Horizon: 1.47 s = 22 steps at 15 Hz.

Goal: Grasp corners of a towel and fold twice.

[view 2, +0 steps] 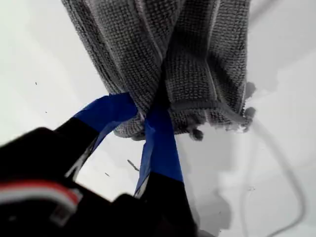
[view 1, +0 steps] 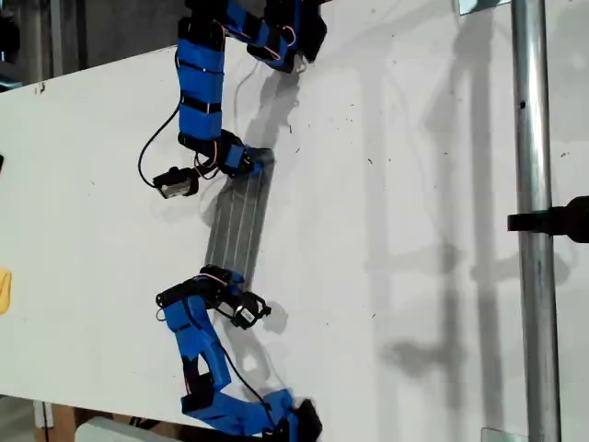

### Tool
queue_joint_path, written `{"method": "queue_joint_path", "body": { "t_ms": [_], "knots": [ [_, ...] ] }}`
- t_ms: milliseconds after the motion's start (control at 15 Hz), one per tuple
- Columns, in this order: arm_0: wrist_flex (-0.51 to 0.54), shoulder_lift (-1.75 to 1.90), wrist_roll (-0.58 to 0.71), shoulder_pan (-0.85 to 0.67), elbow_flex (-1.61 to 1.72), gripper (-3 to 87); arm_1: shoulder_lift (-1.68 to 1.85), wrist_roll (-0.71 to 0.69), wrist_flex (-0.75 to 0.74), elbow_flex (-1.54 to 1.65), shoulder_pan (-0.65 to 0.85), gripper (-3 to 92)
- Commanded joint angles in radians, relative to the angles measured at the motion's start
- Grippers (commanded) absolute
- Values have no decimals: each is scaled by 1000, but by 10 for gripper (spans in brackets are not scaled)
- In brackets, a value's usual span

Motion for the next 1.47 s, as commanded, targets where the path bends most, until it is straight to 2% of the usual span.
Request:
{"method": "queue_joint_path", "body": {
  "t_ms": [0, 200, 267, 333, 467, 600, 800, 933, 1133, 1267, 1400],
  "knots": [
    [97, 107, -37, -52, -26, 129, 78, 14, 52, 5, 57, 282],
    [109, 457, -21, -43, 172, 132, 385, 49, 209, 87, 137, 311],
    [106, 604, -31, -21, 255, 137, 511, 112, 272, 143, 158, 323],
    [103, 750, -49, 5, 353, 136, 641, 181, 265, 206, 137, 330],
    [78, 1074, -141, 84, 617, 135, 726, 422, 374, 262, 81, 356],
    [-71, 1445, -249, 259, 976, 122, 824, 666, 390, 351, -84, 376],
    [-327, 1901, -512, 482, 1519, 43, 971, 960, 468, 448, -258, 438],
    [-414, 2049, -635, 569, 1752, 22, 1051, 1055, 439, 489, -311, 438],
    [-436, 2272, -689, 647, 1980, 2, 996, 1095, 403, 535, -253, 474],
    [-345, 2592, -710, 664, 2168, -17, 980, 1019, 336, 565, -132, 477],
    [-316, 2583, -701, 664, 2168, -18, 868, 904, 212, 561, -12, 480]
  ]
}}
